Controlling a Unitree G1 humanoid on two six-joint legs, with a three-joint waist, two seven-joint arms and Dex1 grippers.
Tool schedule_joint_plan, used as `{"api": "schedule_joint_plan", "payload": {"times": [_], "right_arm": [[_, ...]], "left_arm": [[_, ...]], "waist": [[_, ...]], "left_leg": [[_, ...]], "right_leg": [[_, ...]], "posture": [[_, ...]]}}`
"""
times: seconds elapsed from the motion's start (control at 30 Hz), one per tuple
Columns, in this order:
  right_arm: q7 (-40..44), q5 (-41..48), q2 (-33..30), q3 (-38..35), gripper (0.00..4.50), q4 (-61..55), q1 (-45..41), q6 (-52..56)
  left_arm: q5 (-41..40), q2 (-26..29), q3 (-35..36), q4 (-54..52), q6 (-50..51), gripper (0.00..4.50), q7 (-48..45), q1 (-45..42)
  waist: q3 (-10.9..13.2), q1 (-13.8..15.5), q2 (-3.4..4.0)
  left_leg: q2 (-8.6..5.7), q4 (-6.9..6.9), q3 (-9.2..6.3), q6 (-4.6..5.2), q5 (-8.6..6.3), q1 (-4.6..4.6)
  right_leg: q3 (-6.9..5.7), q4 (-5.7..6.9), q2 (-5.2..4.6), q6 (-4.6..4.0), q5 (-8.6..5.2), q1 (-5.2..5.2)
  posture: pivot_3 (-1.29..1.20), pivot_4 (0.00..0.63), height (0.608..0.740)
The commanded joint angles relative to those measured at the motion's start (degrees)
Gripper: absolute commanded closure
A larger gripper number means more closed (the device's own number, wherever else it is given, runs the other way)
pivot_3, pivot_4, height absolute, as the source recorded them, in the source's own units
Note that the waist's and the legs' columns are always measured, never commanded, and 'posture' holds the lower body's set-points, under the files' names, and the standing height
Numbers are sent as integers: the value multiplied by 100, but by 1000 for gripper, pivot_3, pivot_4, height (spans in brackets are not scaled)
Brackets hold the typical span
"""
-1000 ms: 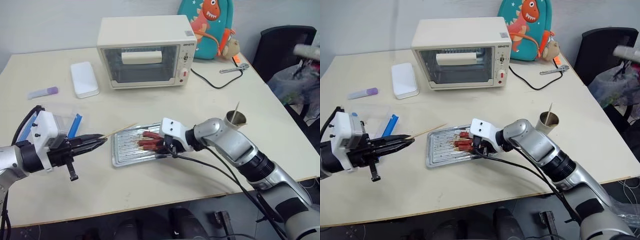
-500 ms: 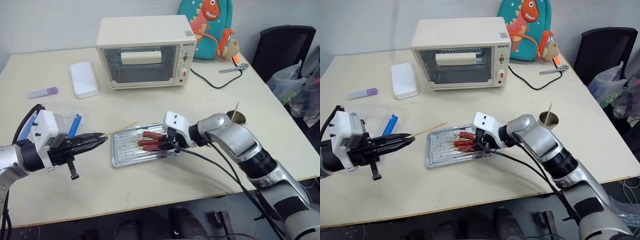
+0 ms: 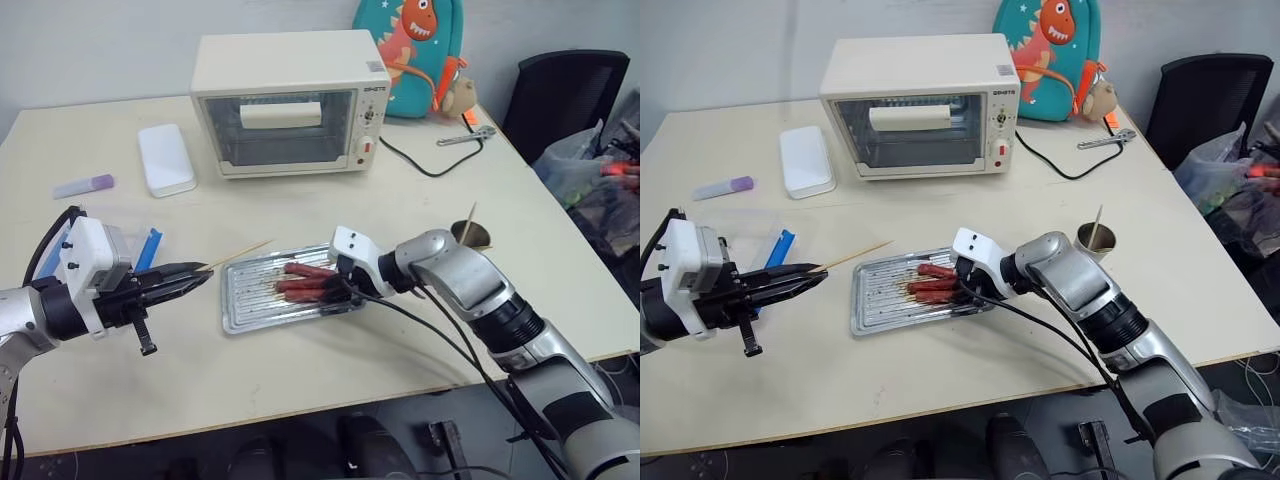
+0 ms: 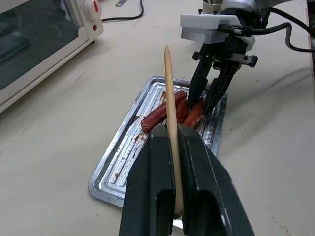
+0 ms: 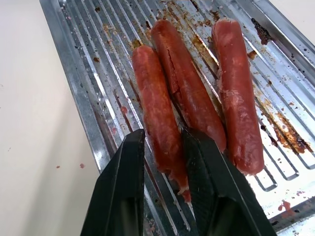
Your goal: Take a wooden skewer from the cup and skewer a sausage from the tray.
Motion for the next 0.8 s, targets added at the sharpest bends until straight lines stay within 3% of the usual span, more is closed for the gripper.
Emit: {"api": "schedule_joint_plan", "payload": {"times": [0.03,0.8], "right_arm": [[93,-147,34,96,3314,-78,27,-221],[14,-875,183,258,3314,1,332,-1202]], "left_arm": [[5,84,44,-102,-96,4500,1,-40],[59,69,-16,-88,-152,4500,45,-85]], "waist": [[0,-8,0],[-1,-81,0]], "left_leg": [[0,0,0,0,0,0],[0,2,0,-2,1,4]], "right_leg": [[0,0,0,0,0,0],[-2,10,0,-2,-1,0]], "posture": [[0,150,740],[0,150,740]]}}
